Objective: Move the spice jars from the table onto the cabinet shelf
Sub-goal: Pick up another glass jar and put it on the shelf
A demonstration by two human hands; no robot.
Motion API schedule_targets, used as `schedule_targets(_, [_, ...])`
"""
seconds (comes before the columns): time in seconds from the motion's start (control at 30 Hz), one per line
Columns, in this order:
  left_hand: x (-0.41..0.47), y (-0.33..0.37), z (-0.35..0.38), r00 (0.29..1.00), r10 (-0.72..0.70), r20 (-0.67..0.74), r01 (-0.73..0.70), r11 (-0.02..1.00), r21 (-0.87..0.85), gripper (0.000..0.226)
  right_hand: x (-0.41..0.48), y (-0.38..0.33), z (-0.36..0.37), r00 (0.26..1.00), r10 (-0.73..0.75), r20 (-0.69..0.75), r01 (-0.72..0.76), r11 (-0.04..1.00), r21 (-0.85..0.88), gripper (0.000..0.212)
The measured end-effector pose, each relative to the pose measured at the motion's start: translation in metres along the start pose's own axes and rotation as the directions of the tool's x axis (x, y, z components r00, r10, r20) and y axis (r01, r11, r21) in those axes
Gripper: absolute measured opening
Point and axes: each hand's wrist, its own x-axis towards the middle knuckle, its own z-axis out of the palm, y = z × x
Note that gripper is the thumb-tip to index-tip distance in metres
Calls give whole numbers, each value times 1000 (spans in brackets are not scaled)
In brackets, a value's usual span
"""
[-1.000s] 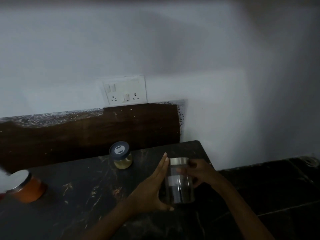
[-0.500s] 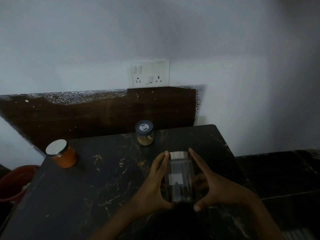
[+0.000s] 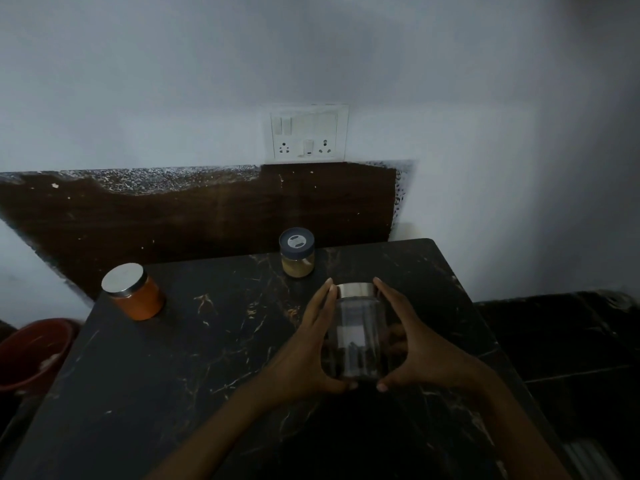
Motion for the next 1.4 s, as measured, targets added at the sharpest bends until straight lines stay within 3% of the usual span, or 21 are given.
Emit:
schedule_targets(0.23, [5, 5, -7, 999, 24, -22, -24, 1000, -7, 123, 8, -7, 5, 997, -41, -69, 26, 979, -203, 127])
schedule_targets(0.47, [0, 10, -19, 998, -35, -46, 22, 968, -250, 113, 4, -5, -6, 999, 7, 32, -3, 993, -122, 132])
schedule_targets(0.6, [-1, 8, -21, 997, -59, 47, 70, 951, -300, 119, 6, -6, -7, 1000, 4, 12, -3, 996, -86, 127])
schedule_targets(0.8, [7, 13, -20, 998, -49, 32, 54, 987, -154, 128, 10, -12, -2, 996, -68, -59, 56, 979, -198, 128])
schedule_targets(0.97, [4, 20, -29, 998, -65, -16, 57, 956, -287, 122, 5, -14, -11, 999, -47, 13, 48, 996, -80, 133])
schedule_targets(1.1, [2, 23, -31, 998, -56, 30, 62, 939, -338, 125, 4, -16, -8, 1000, -14, 7, 13, 999, 31, 123])
schedule_targets(1.3, [4, 25, -25, 999, -26, 21, 28, 994, -107, 126, 9, -13, -1, 993, -103, -63, 92, 984, -153, 132])
schedule_targets(1.4, [5, 28, -30, 998, -52, -24, 47, 984, -172, 124, 6, -17, -6, 993, -110, -31, 106, 988, -111, 131])
